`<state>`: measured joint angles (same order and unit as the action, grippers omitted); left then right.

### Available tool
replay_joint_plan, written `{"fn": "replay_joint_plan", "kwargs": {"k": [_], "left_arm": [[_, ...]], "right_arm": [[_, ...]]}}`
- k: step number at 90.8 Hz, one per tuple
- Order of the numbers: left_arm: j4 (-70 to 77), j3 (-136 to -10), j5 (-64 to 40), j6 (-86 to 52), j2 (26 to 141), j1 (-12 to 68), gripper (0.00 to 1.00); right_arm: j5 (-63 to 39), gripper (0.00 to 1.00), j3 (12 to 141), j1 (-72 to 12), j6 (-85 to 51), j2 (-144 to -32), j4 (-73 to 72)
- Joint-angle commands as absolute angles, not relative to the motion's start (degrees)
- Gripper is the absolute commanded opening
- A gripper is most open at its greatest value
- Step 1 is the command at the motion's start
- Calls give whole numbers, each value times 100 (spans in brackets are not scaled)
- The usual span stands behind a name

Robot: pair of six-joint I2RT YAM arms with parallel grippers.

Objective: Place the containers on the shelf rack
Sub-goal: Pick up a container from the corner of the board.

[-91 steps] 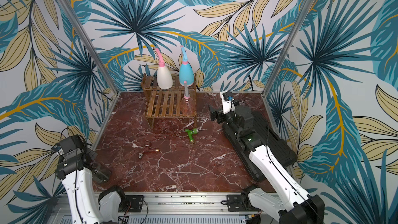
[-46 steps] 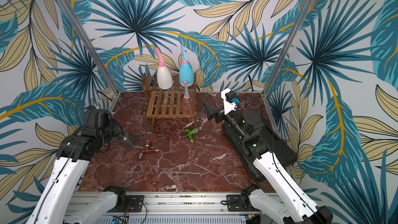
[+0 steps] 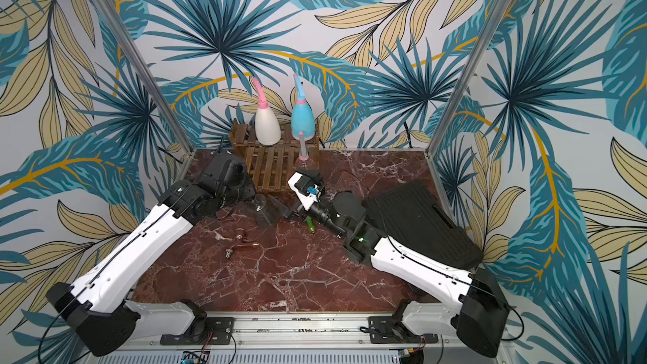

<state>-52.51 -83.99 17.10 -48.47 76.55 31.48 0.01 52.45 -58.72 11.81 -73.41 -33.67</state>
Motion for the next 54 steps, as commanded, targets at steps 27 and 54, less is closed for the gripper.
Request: {"fn": "replay_joint_plan", "kwargs": {"k": [27,54], "left_arm": [[-5261,-8914,1535,-5024,7787,3183,17],[-5498,-9286,1484,-4589,7860,3185,17]], "right_arm": [[237,84,4805,-6118,1116,-8327,-4630],[292,99,4841,-6118,1420,-9142,-4604]]}}
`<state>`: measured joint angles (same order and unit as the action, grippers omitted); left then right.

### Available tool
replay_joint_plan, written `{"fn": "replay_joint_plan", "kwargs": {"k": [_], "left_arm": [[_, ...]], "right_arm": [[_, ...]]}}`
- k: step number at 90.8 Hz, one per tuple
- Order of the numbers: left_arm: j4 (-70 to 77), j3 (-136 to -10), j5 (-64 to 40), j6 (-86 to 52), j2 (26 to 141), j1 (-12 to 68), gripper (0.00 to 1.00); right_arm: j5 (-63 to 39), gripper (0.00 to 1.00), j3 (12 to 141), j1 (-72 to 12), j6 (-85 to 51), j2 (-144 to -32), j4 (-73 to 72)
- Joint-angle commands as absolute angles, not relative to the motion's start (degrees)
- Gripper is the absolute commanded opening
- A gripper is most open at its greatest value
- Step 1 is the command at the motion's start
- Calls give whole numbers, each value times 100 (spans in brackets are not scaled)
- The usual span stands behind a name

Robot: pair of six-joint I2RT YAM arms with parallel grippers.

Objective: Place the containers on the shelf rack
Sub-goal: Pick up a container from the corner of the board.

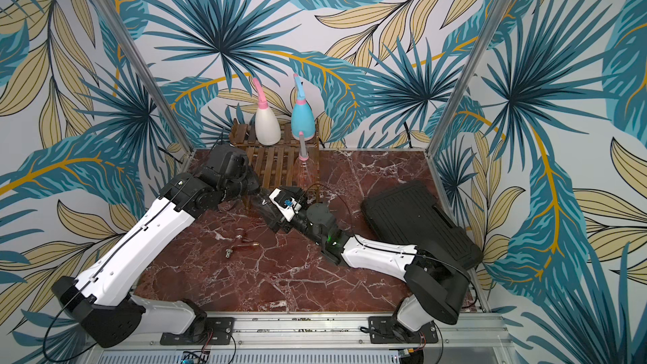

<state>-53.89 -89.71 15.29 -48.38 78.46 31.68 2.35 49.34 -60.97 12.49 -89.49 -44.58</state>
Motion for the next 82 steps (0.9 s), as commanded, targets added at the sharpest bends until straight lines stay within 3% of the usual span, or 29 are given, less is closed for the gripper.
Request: {"fn": "replay_joint_plan", "kwargs": {"k": [1,20,37,46,50,69,82], "left_arm": [[-5509,-9297,1485,-4567,7863,3183,17],[-5712,-9494,1151,-4289,8020,3185,17],[-5729,-9509,974,-4071,8074,3182,17],[-5726,-9502,974,-3969,8062,3183,24],[-5689,-9486,965,-3905,8041,3187,30],[-5141,-9149,899,-3541,7673,3186,96],[-4754,-8720,1026,-3073,7239,3182,100]], "right_arm": [[309,99,4846,-6118,1426,-9172,-4605],[535,97,5002,-6122,1430,-9539,-4670],[681,81,5127,-6119,1297,-9719,-4825],[693,74,5084,-6119,1240,-9740,-4956],[696,72,5065,-6122,1215,-9754,-4993],[812,69,5027,-6117,1077,-9812,-5104],[910,68,5106,-6119,968,-9881,-5099]]}}
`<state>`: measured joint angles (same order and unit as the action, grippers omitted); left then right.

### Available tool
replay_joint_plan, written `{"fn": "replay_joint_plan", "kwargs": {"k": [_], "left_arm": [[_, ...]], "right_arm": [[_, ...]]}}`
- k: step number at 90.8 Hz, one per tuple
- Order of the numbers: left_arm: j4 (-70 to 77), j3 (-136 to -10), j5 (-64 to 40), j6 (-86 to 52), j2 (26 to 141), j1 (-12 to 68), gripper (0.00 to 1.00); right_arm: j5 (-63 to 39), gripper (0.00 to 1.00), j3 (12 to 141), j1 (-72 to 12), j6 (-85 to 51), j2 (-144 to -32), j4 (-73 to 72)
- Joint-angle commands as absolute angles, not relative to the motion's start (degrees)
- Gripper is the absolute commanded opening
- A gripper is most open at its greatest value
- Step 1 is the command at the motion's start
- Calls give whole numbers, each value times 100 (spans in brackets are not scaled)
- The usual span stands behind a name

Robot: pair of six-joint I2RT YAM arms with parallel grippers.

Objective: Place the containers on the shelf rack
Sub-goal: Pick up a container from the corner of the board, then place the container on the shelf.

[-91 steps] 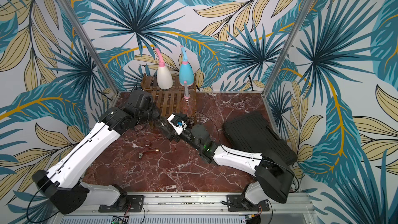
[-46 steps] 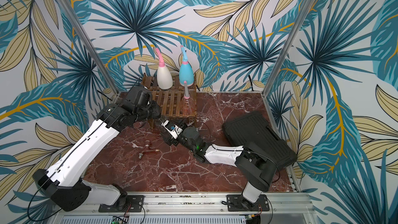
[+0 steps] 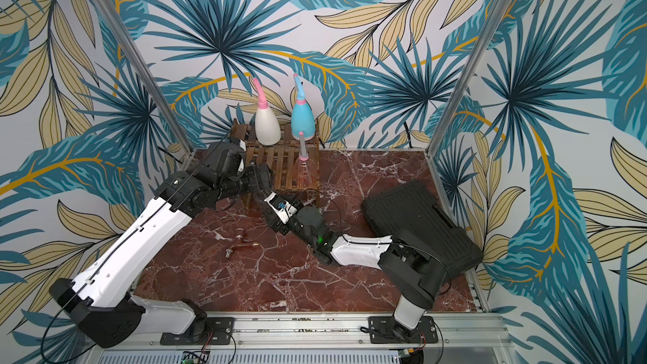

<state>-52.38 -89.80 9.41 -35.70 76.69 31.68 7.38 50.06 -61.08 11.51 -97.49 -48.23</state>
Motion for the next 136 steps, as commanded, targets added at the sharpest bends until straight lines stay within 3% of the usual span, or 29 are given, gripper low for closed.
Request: {"fn": "replay_joint_plan", "kwargs": {"k": [1,22,49,78,99,136], "left_arm": [[-4688,-8680,1023,-3013,7188,3182,100],[-3519,-7819,1034,-1922,6011,3183,100],[-3924,-7897,1338,-770,5186,2928,100],[-2558,-5703,1626,115,4173,2634,100],[-1684,-4788,1627,488,4007,2601,100],[-1652,-4447,1524,401,3956,2516,100]], "right_arm": [[921,68,5131,-6118,959,-9881,-5098],[990,67,5606,-6046,788,-10205,-5200],[691,67,6212,-5832,687,-10603,-5278],[485,67,7141,-5585,633,-11279,-5039],[338,67,7740,-5472,662,-11803,-4808],[114,67,8302,-5319,507,-12343,-4377]]}}
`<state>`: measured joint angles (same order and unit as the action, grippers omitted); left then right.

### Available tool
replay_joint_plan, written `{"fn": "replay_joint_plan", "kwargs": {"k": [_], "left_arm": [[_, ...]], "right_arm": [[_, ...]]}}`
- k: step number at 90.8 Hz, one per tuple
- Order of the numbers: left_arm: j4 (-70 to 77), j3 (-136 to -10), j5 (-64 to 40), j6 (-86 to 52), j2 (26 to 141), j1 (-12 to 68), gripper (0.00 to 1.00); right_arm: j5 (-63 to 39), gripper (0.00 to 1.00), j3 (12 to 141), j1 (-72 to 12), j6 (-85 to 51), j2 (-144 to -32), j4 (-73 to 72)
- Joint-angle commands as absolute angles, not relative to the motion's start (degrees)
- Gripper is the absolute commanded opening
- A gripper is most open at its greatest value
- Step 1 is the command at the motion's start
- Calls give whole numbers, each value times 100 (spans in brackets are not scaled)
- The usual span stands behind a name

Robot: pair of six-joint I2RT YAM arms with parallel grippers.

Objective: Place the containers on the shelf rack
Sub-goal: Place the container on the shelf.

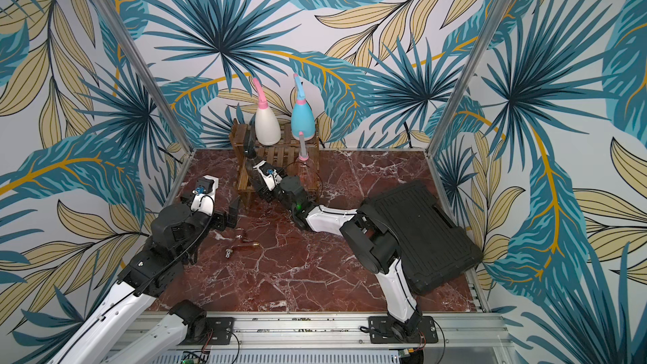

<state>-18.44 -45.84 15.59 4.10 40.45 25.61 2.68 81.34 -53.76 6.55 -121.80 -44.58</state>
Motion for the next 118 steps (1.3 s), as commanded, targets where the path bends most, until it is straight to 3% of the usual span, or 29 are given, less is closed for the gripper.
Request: {"fn": "replay_joint_plan", "kwargs": {"k": [1,24,40,63,118], "left_arm": [[-1648,-4438,1518,394,3951,2519,100],[-1433,-4337,1468,291,3955,2513,100],[-1424,-4300,1464,242,3957,2513,100],[-1432,-4266,1453,191,3955,2511,100],[-1416,-4219,1423,143,3966,2504,100]], "right_arm": [[110,67,8313,-5318,500,-12359,-4373],[53,71,8491,-5253,391,-12566,-4225],[20,79,8563,-5245,441,-12485,-4031],[-7,99,8467,-5253,576,-12278,-3978],[192,99,7798,-5501,1002,-11396,-3850]]}}
